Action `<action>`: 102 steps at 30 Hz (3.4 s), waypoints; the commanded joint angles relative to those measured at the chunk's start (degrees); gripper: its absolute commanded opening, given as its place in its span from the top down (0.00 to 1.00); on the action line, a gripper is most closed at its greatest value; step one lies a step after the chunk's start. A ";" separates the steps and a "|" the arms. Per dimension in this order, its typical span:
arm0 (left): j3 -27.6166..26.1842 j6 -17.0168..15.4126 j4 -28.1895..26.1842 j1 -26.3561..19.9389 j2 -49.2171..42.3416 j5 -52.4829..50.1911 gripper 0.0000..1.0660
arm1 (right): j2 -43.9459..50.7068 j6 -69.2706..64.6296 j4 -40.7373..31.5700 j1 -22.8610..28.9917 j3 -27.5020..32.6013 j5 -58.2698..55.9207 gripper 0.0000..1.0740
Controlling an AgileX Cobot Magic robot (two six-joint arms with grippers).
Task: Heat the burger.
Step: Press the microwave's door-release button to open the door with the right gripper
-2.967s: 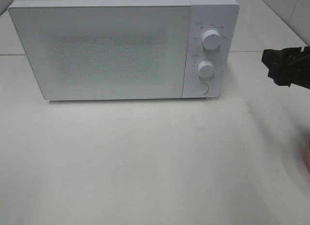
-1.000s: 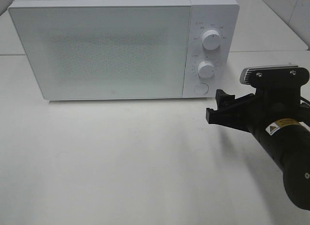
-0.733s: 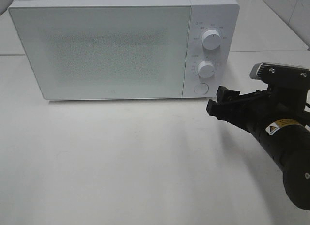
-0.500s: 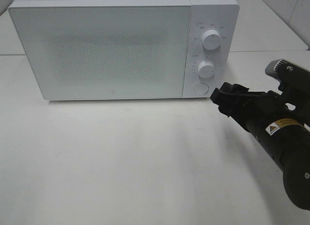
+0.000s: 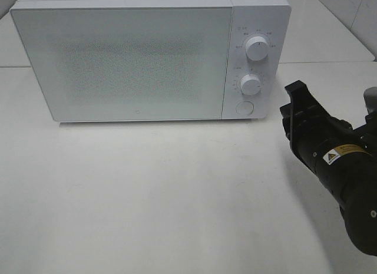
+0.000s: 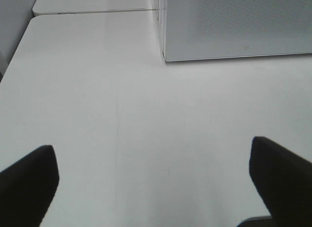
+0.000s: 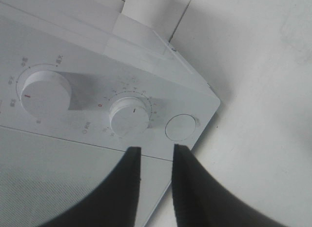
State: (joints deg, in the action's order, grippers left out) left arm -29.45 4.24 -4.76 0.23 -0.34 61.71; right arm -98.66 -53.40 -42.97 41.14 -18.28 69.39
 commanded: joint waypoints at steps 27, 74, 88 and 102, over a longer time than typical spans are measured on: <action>0.00 -0.11 0.11 0.06 -1.26 -0.52 0.06 | -2.23 -15.76 -2.52 -0.63 -5.67 -9.51 1.00; 0.00 -0.11 0.11 0.06 -1.20 -0.52 0.06 | -21.72 -23.20 4.98 -10.49 -28.19 -16.62 1.00; 0.00 -0.11 0.11 0.06 -1.20 -0.52 0.06 | -24.69 -22.12 2.86 -11.12 -32.37 -13.92 1.00; 0.00 -0.11 0.11 0.06 -1.20 -0.52 0.06 | -24.69 -20.28 3.38 -11.57 -36.21 -5.56 1.00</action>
State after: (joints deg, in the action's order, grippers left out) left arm -29.45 4.24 -4.76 0.23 -0.34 61.71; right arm -123.99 -74.66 -42.00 30.54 -51.17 53.00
